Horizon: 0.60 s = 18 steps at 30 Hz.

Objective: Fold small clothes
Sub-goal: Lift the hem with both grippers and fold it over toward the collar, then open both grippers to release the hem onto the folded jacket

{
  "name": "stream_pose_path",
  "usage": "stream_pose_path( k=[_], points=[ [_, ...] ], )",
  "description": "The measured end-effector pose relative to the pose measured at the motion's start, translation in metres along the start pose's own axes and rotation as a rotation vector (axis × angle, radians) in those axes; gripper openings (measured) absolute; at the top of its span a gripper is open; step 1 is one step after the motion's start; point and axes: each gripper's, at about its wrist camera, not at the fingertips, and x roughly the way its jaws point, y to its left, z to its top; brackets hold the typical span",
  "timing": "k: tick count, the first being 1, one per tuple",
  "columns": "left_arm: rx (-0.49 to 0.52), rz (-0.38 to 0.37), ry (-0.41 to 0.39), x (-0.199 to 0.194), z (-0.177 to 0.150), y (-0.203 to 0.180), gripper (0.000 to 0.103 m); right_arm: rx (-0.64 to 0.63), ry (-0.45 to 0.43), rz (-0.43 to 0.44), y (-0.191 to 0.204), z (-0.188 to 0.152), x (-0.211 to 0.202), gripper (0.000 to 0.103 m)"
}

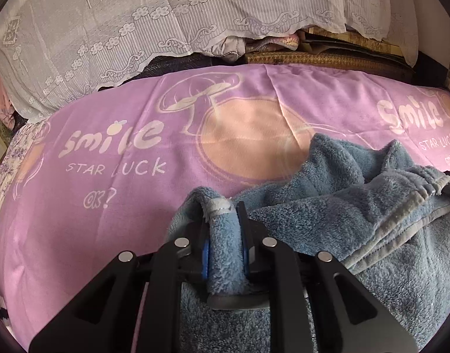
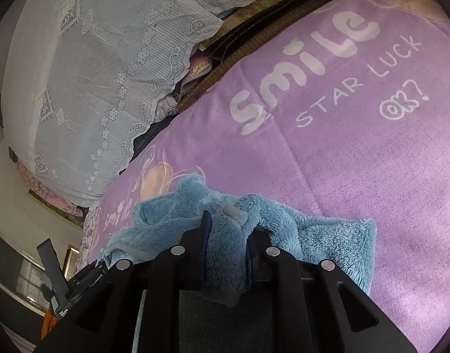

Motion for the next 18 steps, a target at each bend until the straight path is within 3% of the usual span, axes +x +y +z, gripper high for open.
stream_pose_path(
  k=[2,4,6,8,9,11,12,16,18],
  points=[
    [0.007,0.003,-0.006,-0.001,-0.001,-0.002,0.016,0.011,-0.003,0.021,-0.001,0.001,-0.001,0.022],
    [-0.003,-0.016,-0.006,-0.003,-0.001,0.001,0.017,0.013,-0.015,0.056,0.003,0.001,-0.006,0.033],
    [-0.041,-0.072,-0.005,-0.010,0.001,0.011,0.021,0.001,-0.046,0.083,0.010,0.001,-0.017,0.058],
    [-0.090,-0.143,-0.017,-0.021,0.003,0.023,0.032,-0.036,-0.101,0.081,0.021,0.000,-0.031,0.072],
    [-0.111,-0.174,-0.029,-0.027,0.004,0.028,0.035,-0.060,-0.126,0.084,0.026,0.000,-0.038,0.073],
    [-0.132,-0.214,-0.053,-0.037,0.005,0.033,0.051,-0.092,-0.168,0.080,0.034,0.001,-0.049,0.074],
    [-0.131,-0.220,-0.064,-0.042,0.006,0.033,0.053,-0.104,-0.187,0.060,0.036,0.001,-0.053,0.074],
    [-0.098,-0.145,-0.150,-0.062,0.006,0.026,0.071,-0.143,-0.202,-0.020,0.042,-0.002,-0.057,0.074],
    [-0.099,-0.151,-0.183,-0.073,0.006,0.027,0.073,-0.183,-0.173,-0.020,0.052,-0.007,-0.053,0.072]
  ],
)
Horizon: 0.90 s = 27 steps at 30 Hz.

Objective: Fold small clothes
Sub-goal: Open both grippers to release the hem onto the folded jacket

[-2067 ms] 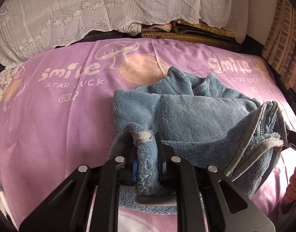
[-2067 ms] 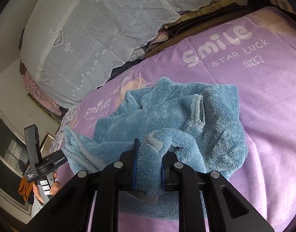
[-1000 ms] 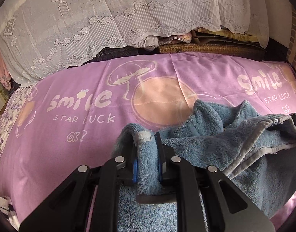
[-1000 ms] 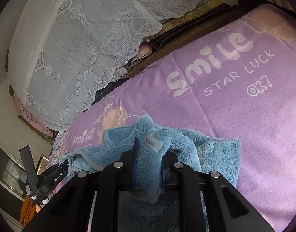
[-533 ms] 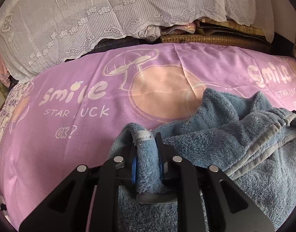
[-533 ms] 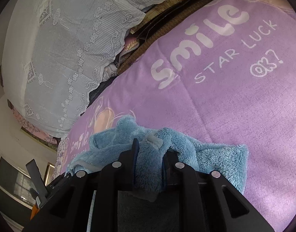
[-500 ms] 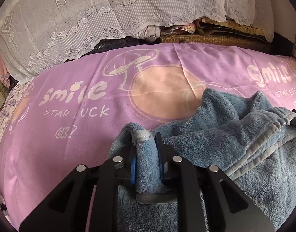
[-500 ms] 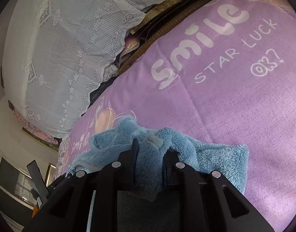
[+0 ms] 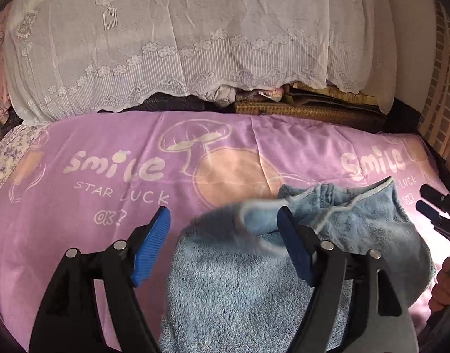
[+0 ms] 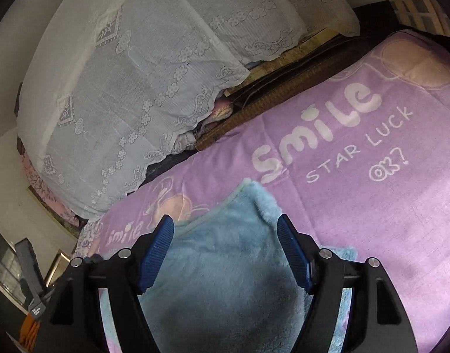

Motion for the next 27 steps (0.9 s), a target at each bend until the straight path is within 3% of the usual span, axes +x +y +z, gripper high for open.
stream_pose_path(
  k=[3,5,8,11,12,13,15,20,27],
  points=[
    [-0.007,-0.031,-0.026,-0.013,0.005,0.000,0.074,-0.122,0.023,-0.013,0.030,-0.007,0.002,0.068],
    [0.031,-0.020,0.000,-0.007,0.009,-0.008,0.084,-0.188,0.054,-0.020,0.049,-0.010,0.010,0.067],
    [0.080,0.043,0.117,0.029,0.010,-0.022,0.084,-0.254,0.149,-0.073,0.069,-0.010,0.038,0.067],
    [0.058,0.102,0.280,0.085,0.000,-0.020,0.084,-0.300,0.238,-0.165,0.066,-0.016,0.079,0.067],
    [0.059,0.152,0.316,0.102,-0.008,-0.018,0.087,-0.338,0.257,-0.238,0.058,-0.024,0.095,0.067],
    [0.047,0.177,0.344,0.118,-0.019,-0.014,0.097,-0.365,0.271,-0.263,0.049,-0.032,0.107,0.067],
    [-0.012,0.147,0.343,0.123,-0.025,-0.006,0.099,-0.362,0.254,-0.256,0.049,-0.032,0.104,0.068],
    [0.031,0.185,0.299,0.111,-0.022,-0.012,0.099,-0.382,0.221,-0.246,0.051,-0.036,0.097,0.072],
    [0.071,0.192,0.184,0.054,-0.021,-0.020,0.099,-0.392,0.114,-0.211,0.071,-0.043,0.043,0.072]
  ],
)
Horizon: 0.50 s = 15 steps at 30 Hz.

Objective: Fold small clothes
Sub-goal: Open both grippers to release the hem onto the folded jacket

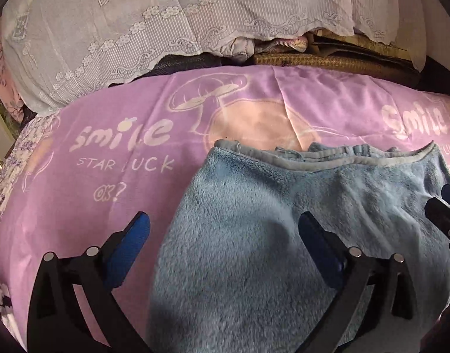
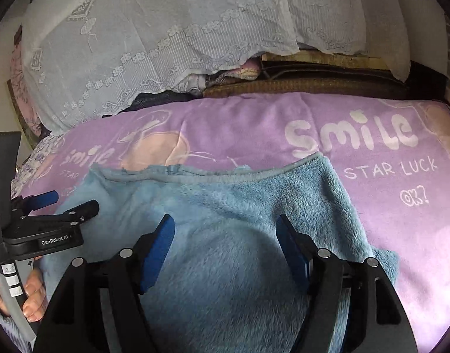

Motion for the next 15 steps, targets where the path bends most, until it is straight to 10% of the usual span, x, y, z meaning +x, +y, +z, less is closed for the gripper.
stream_pose_path(
  k=[15],
  points=[
    [0.007,0.019,0.028,-0.037,-0.067,0.008,0.099,-0.086,0.093,-0.041,0.030,-0.064,-0.032,0.084]
  ],
)
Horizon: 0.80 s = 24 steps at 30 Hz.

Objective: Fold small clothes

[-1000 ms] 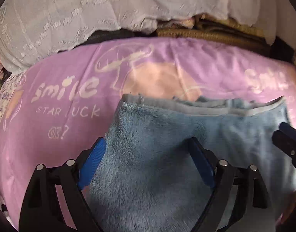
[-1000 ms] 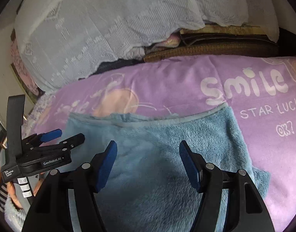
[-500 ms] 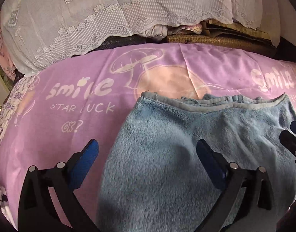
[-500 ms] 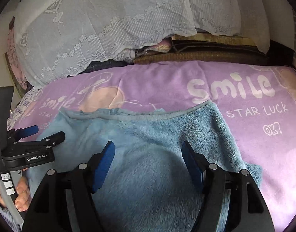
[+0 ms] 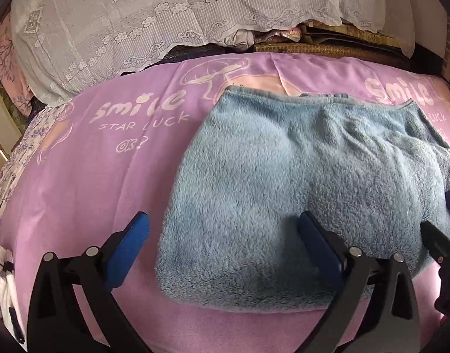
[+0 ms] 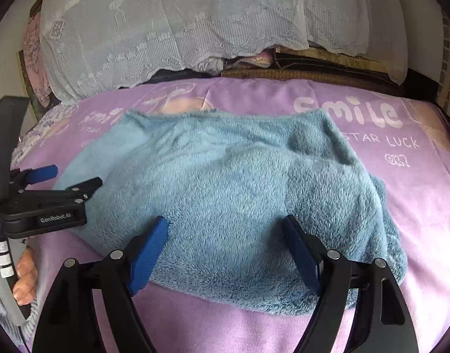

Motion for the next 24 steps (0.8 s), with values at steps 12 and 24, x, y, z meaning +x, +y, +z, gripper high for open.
stream_pose_path(
  k=[12,24],
  points=[
    [0.024,0.030,0.006,0.013,-0.002,-0.007,0.099,-0.002,0.006,0.016,-0.001,-0.001,0.003,0.088],
    [0.028,0.032,-0.083,-0.007,0.006,-0.006,0.099,0.100,-0.150,-0.026,-0.031,0.011,-0.026,0.088]
  ],
)
